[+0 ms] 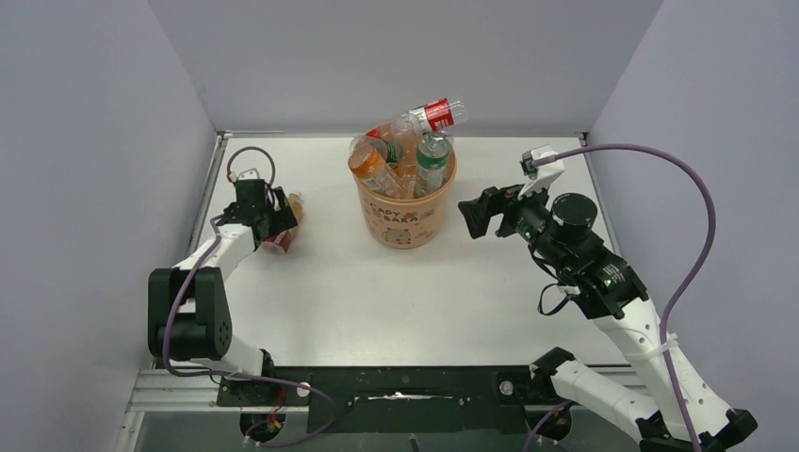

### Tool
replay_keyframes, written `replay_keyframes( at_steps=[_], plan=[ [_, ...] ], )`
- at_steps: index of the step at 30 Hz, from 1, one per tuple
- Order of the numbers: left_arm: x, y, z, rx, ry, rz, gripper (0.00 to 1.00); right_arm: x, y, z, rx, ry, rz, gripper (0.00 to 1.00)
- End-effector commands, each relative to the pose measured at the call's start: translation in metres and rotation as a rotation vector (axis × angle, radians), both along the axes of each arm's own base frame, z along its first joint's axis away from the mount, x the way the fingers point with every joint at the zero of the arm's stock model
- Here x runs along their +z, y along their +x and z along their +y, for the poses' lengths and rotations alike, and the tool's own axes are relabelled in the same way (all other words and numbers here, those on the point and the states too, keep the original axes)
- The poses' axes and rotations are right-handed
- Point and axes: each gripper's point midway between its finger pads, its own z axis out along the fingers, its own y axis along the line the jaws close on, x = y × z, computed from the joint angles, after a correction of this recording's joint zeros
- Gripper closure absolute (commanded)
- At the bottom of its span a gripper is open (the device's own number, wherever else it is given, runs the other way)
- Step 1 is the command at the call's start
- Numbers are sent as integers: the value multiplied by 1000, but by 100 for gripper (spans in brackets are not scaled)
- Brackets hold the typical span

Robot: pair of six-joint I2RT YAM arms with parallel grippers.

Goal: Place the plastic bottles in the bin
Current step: Pick up the plastic bottle at the center of the board.

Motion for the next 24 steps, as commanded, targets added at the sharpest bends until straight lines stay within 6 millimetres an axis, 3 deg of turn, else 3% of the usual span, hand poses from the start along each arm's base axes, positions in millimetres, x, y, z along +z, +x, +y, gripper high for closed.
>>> replay_keyframes(
  at_steps=[1, 7, 11, 14, 16, 19, 24],
  plan=[
    [9, 27, 6, 1, 26, -62, 7, 12, -5, -4, -3, 31, -38, 2],
    [-11, 25, -13, -51, 12, -12, 11, 9, -9, -8, -12, 27, -39, 2],
    [-11, 22, -22, -60, -17, -10, 44, 8, -11, -11, -17, 22, -39, 2],
    [-4, 21, -29, -77, -50, -11, 54, 9, -13, -13, -22, 21, -40, 2],
    [13, 21, -35, -89, -60, -43, 55, 9, -15, -15, -25, 22, -41, 2],
    [54, 23, -44, -112, -88, -125, 55, 10, -16, -16, -26, 24, -42, 2],
    [146, 23, -57, -160, -114, -285, 56, 12, -17, -15, -23, 33, -42, 2]
  ],
)
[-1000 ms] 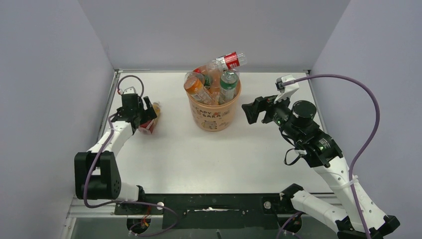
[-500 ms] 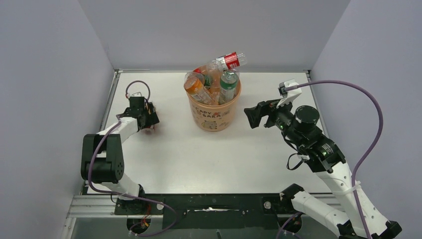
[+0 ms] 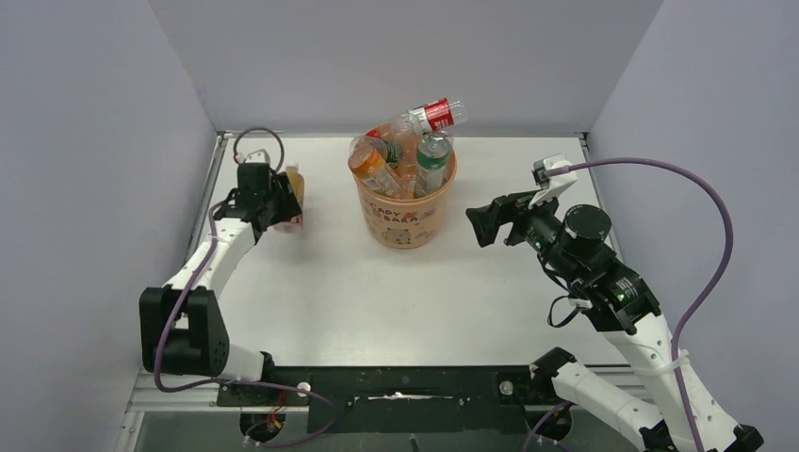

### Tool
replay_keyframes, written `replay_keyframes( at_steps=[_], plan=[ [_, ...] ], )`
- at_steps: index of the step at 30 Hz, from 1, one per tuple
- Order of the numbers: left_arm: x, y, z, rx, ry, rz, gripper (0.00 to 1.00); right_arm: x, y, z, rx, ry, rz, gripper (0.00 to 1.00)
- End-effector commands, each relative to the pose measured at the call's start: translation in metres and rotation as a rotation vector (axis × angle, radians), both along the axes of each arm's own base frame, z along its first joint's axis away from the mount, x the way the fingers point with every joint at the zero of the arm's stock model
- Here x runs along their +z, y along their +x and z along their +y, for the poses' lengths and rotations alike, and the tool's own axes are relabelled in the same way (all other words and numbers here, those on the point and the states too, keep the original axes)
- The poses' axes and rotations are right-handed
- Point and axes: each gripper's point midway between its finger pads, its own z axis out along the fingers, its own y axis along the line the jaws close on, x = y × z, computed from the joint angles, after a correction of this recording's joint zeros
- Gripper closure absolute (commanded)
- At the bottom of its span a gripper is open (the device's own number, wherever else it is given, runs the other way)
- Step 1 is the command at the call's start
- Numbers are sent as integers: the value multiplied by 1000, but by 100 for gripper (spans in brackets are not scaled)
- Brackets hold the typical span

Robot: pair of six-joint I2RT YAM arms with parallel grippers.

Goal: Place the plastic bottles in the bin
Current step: Pick up the plastic bottle at the center of the board.

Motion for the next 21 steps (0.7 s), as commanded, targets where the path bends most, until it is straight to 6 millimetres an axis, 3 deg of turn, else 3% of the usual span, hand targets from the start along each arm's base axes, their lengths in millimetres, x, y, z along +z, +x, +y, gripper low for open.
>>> replay_keyframes(
  at_steps=[1, 6, 11, 16, 21],
  plan=[
    [137, 17, -20, -53, -71, -314, 56, 10, 0, -2, -14, 29, -29, 2],
    [236, -1, -40, -119, -148, -504, 56, 13, -2, -3, -11, 35, -32, 2],
    [320, -14, -80, -262, -231, -633, 55, 14, -2, -3, -12, 37, -33, 2],
    [377, -28, -125, -417, -396, -717, 55, 16, -2, -4, -16, 38, -34, 2],
    [403, -56, -175, -557, -587, -793, 55, 25, -2, -11, -51, 52, -58, 2]
  ],
)
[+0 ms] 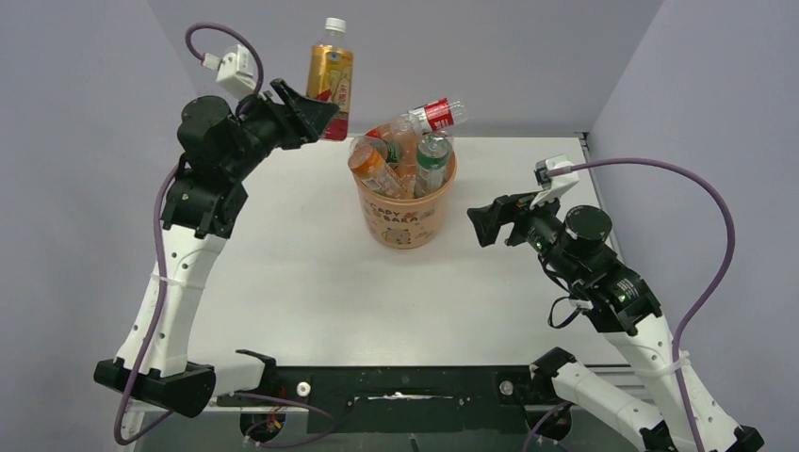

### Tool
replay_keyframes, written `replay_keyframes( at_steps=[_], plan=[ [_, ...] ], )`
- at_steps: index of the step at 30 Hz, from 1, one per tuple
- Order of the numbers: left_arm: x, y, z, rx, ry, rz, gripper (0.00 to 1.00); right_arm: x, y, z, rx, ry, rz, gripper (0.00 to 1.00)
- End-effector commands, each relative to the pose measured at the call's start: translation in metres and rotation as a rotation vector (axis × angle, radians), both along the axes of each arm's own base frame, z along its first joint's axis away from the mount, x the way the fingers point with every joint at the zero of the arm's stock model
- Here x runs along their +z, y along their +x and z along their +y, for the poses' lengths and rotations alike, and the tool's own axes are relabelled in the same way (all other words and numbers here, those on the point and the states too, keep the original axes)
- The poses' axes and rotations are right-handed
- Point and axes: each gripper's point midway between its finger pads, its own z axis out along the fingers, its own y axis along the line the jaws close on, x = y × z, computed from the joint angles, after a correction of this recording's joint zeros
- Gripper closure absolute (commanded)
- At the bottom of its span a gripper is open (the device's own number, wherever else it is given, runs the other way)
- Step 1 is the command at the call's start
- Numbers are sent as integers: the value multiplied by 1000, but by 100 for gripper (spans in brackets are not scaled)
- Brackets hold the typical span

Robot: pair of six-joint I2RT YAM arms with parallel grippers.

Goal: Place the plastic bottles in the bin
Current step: Pick up the plastic bottle at the center of the board, then place the plastic bottle in the trash bin.

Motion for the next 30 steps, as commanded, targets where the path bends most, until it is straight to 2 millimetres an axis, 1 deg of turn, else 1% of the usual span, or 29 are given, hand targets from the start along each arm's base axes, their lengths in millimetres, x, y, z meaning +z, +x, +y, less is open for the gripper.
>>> replay_keyframes(
  at_steps=[1, 4, 6, 9, 11, 14, 16, 18, 20, 21, 26, 28, 30],
  plan=[
    [32, -33, -57, -242, -148, -82, 55, 31, -2, -10, -42, 50, -76, 2],
    [30, -54, -100, -411, -173, -75, 55, 48, -2, -6, -24, 74, -97, 2],
    [28, -63, -118, -446, -155, -73, 55, 65, -2, -2, -4, 97, -124, 2],
    [20, -63, -129, -445, -111, -79, 55, 85, 1, 6, 23, 131, -156, 2],
    [15, -64, -138, -475, -109, -88, 55, 97, 7, 14, 43, 147, -176, 2],
    [8, -71, -156, -535, -101, -96, 55, 119, 19, 30, 88, 153, -189, 2],
    [4, -75, -164, -550, -83, -94, 55, 135, 23, 39, 123, 170, -209, 2],
    [-2, -76, -166, -544, -67, -96, 55, 151, 24, 44, 156, 205, -246, 2],
    [-9, -72, -159, -502, -45, -102, 55, 157, 28, 46, 176, 233, -256, 2],
    [-11, -68, -155, -469, -27, -111, 55, 158, 33, 44, 178, 242, -254, 2],
    [-25, -43, -129, -274, 46, -148, 52, 152, 53, 44, 200, 295, -215, 2],
    [-28, -35, -124, -222, 43, -158, 52, 147, 63, 47, 199, 293, -198, 2],
    [-33, -32, -123, -204, 20, -153, 51, 144, 70, 51, 201, 288, -186, 2]
  ],
)
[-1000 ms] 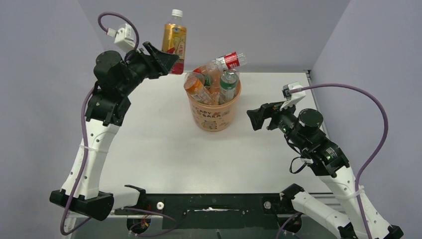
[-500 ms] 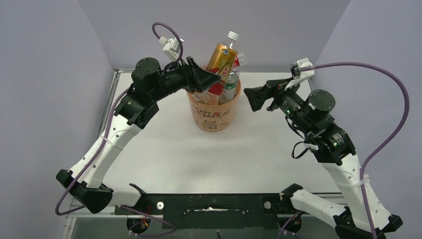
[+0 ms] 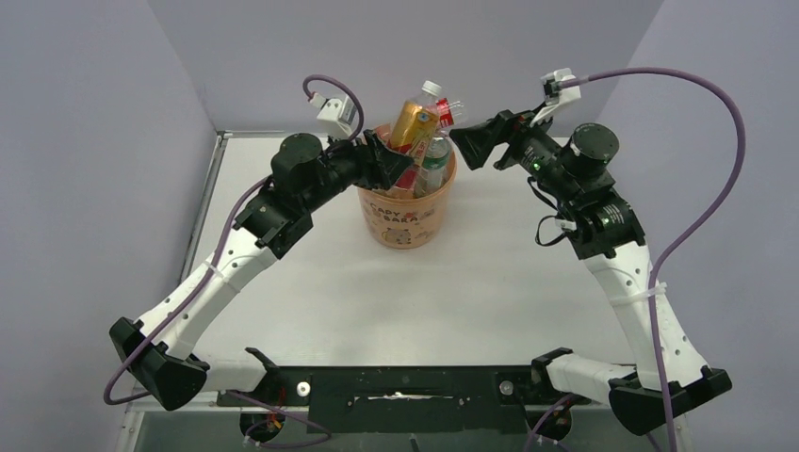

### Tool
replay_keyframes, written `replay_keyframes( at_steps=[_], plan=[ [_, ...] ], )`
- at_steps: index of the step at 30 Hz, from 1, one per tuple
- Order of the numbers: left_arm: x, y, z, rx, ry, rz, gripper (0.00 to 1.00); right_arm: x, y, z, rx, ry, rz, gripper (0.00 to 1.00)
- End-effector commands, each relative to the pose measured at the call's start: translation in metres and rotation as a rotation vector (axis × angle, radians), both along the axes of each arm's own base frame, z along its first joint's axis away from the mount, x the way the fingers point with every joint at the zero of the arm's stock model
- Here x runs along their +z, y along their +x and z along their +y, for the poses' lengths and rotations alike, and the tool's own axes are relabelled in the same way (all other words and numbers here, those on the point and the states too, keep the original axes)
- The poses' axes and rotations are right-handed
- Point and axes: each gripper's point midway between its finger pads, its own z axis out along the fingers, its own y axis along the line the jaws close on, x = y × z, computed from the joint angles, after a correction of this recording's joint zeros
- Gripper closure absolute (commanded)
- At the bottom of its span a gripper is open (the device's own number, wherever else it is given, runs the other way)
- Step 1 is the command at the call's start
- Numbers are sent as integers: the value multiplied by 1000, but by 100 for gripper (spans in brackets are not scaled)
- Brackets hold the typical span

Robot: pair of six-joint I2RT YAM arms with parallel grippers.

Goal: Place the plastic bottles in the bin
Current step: Place the plastic bottle in the trash bin.

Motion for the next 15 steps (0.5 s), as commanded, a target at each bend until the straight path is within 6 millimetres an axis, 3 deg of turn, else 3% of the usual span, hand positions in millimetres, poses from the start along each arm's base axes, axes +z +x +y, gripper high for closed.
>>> replay_keyframes(
  at_steps=[1, 8, 15],
  plan=[
    [41, 9, 20, 119, -97, -148, 52, 28, 2, 13, 70, 57, -68, 2],
    [22, 0, 15, 153, -189, -212, 52, 14, 12, 19, 80, 54, -41, 2],
    [1, -16, 8, 241, -145, -349, 53, 3, 8, 15, 70, 44, -29, 2]
  ],
)
